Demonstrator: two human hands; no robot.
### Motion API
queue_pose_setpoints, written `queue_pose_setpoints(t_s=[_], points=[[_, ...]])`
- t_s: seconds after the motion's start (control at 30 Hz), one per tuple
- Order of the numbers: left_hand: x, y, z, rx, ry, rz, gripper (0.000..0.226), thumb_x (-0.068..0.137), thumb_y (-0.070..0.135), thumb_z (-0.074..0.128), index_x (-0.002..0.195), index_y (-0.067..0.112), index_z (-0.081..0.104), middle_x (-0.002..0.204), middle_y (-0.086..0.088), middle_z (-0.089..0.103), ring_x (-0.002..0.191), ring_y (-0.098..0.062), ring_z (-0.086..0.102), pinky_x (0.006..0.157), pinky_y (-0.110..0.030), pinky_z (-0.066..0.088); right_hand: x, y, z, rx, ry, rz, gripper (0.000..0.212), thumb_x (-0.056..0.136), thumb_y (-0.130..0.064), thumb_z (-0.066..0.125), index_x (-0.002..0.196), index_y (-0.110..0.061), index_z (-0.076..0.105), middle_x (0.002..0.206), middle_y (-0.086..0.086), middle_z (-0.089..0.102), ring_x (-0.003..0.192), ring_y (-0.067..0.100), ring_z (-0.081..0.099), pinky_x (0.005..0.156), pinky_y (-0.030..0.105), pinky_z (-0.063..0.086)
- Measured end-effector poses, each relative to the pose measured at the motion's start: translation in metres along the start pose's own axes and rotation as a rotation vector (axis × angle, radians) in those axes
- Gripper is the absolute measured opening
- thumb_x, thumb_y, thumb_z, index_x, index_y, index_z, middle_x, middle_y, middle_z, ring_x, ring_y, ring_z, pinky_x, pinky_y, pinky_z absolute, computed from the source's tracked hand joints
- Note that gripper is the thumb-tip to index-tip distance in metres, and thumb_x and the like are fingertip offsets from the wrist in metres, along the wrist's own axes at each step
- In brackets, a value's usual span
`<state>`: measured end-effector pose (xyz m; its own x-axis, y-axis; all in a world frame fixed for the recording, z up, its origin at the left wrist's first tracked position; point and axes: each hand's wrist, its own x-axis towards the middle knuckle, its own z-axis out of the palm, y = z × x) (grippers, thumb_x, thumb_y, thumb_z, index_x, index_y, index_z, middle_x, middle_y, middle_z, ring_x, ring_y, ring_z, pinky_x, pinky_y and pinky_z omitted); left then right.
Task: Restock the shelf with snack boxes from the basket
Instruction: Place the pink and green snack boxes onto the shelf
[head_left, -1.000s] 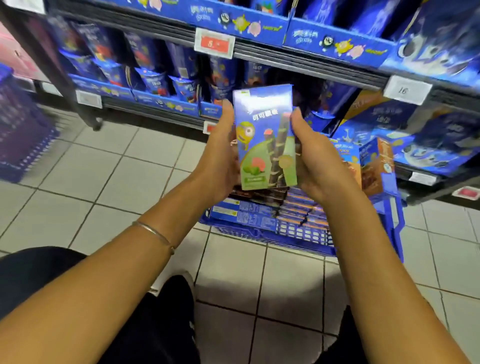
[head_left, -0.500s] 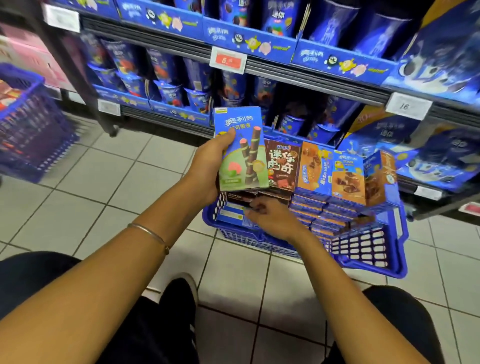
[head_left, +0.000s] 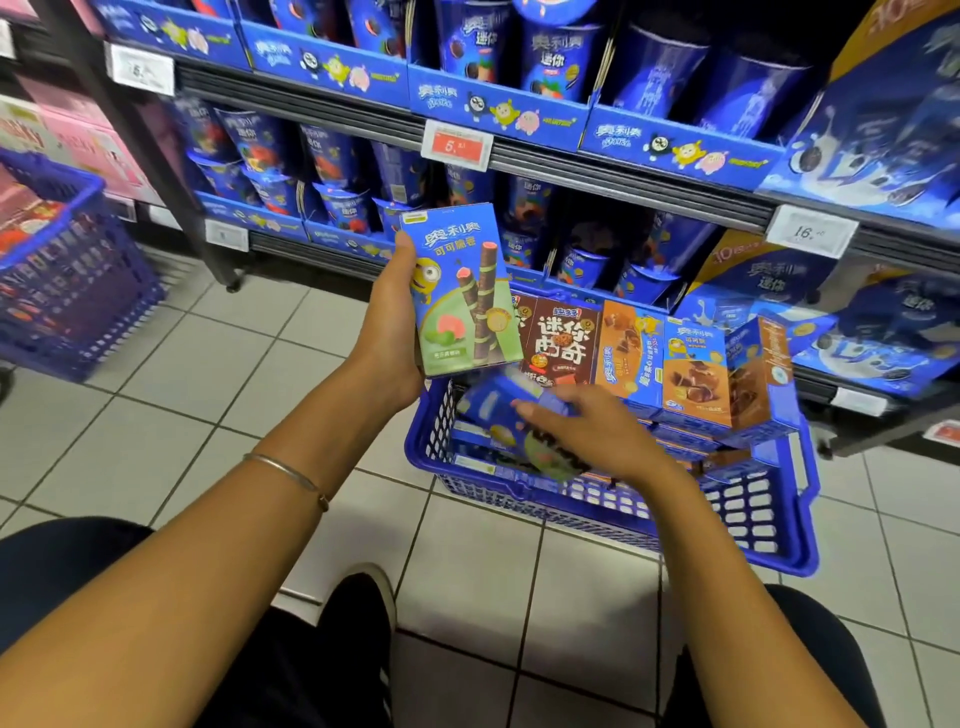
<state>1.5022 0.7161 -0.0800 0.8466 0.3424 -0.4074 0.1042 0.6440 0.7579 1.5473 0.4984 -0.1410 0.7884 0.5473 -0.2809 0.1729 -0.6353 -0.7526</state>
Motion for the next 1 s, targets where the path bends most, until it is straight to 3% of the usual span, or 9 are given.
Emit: queue_pose_setpoints(t_s=[0.1,0.2,0.27,0.4,0.47,0.6,0.73,0.9,1.0], points=[[0.004,0.004,0.0,-0.037,0.017,0.032,0.058,0.109,0.062,0.036,0.12,0.021,0.075,0.119,-0.006,0.08,0.101,-0.027,0.08,0.071,-0.042,0.065,-0.004,-0.017,-0.033,0.237,0.189,0.062,0.047,0.088,-0.067,0.062,0.084,-0.021,0.068,0.085,0.002,0.075,0.07,0.015,0.073,0.068,0.035,0.057],[0.006,0.004,0.0,0.007,0.037,0.044,0.061,0.108,0.066,0.034,0.126,0.025,0.074,0.12,-0.004,0.08,0.104,-0.027,0.079,0.072,-0.043,0.066,-0.008,-0.036,-0.06,0.477,0.333,0.066,0.036,0.088,-0.061,0.065,0.081,-0.026,0.066,0.088,0.001,0.078,0.076,0.014,0.073,0.074,0.035,0.055],[0.007,0.002,0.001,0.064,0.029,0.026,0.065,0.106,0.07,0.033,0.133,0.025,0.072,0.121,-0.003,0.08,0.107,-0.027,0.079,0.073,-0.044,0.066,-0.009,-0.047,-0.071,0.659,0.335,0.037,0.027,0.091,-0.047,0.069,0.087,-0.021,0.063,0.086,0.001,0.076,0.072,0.019,0.07,0.066,0.037,0.056],[0.002,-0.008,0.011,0.1,-0.018,-0.019,0.067,0.107,0.069,0.03,0.129,0.023,0.074,0.116,-0.005,0.081,0.101,-0.027,0.08,0.07,-0.043,0.067,-0.003,-0.065,-0.07,0.902,0.224,-0.027,0.015,0.095,-0.017,0.063,0.08,-0.016,0.062,0.075,0.0,0.072,0.06,0.017,0.067,0.046,0.024,0.048],[-0.002,-0.014,0.017,0.102,-0.046,-0.032,0.066,0.108,0.067,0.029,0.123,0.023,0.075,0.114,-0.005,0.082,0.096,-0.025,0.081,0.066,-0.039,0.066,0.001,-0.073,-0.064,0.898,0.193,-0.036,0.012,0.098,-0.014,0.06,0.087,-0.014,0.065,0.081,0.001,0.076,0.065,0.016,0.071,0.046,0.024,0.049],[-0.006,-0.02,0.022,0.107,-0.099,-0.03,0.068,0.107,0.068,0.028,0.136,0.022,0.069,0.121,-0.006,0.08,0.099,-0.024,0.08,0.07,-0.038,0.066,0.008,-0.079,-0.051,0.832,0.214,-0.029,0.015,0.097,-0.014,0.063,0.108,-0.006,0.069,0.093,0.007,0.078,0.074,0.021,0.073,0.053,0.029,0.054],[-0.009,-0.024,0.021,0.108,-0.133,-0.033,0.069,0.107,0.068,0.022,0.121,0.024,0.073,0.109,-0.003,0.083,0.093,-0.022,0.081,0.068,-0.035,0.066,0.013,-0.079,-0.042,0.838,0.313,0.01,0.032,0.093,-0.015,0.069,0.123,-0.006,0.063,0.104,0.013,0.076,0.084,0.028,0.074,0.06,0.035,0.056],[-0.01,-0.029,0.02,0.127,-0.132,-0.021,0.074,0.107,0.069,0.024,0.106,0.026,0.084,0.107,-0.002,0.083,0.093,-0.021,0.081,0.068,-0.034,0.065,0.011,-0.078,-0.025,0.774,0.359,-0.02,0.021,0.093,-0.015,0.071,0.11,-0.011,0.059,0.086,0.011,0.072,0.057,0.019,0.064,0.041,0.024,0.046],[-0.009,-0.032,0.02,0.126,-0.133,0.001,0.061,0.108,0.064,0.035,0.124,0.022,0.076,0.122,-0.008,0.079,0.109,-0.03,0.078,0.088,-0.049,0.065,0.012,-0.075,-0.012,0.666,0.44,-0.055,0.024,0.089,-0.018,0.076,0.107,-0.01,0.062,0.094,0.009,0.071,0.061,0.006,0.067,0.044,0.02,0.048]])
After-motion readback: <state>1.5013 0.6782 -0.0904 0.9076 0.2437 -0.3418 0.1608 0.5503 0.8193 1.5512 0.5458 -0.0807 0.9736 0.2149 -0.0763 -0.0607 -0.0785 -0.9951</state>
